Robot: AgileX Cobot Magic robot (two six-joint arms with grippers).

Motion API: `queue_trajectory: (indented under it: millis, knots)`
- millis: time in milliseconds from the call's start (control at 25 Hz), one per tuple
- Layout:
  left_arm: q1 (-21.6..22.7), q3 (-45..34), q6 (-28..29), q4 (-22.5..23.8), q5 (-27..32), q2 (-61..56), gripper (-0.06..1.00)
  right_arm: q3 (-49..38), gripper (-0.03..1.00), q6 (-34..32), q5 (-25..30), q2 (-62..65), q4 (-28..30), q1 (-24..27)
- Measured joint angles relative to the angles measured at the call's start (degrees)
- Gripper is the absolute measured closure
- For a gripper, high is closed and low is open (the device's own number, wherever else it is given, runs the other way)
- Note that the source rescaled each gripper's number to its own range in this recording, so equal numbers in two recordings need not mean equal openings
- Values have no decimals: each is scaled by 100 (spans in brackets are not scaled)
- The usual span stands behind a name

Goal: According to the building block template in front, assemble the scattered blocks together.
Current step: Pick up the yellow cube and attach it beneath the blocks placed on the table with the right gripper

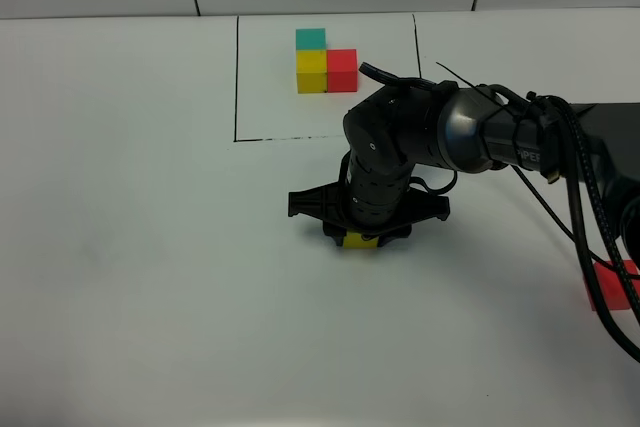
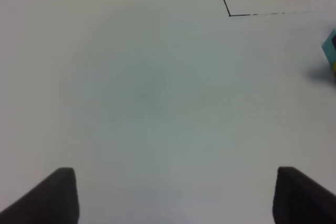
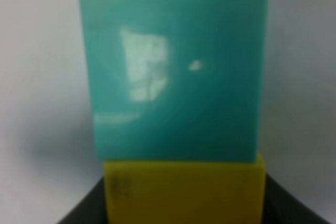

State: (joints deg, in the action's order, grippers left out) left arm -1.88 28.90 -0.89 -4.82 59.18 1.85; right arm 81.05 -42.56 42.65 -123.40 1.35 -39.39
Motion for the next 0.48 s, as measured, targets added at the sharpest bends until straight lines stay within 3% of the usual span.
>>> queue_trajectory:
  millis: [480]
  knots:
    - [0, 0, 0, 0, 0, 0, -2, 6, 93, 16, 14, 0, 5, 0]
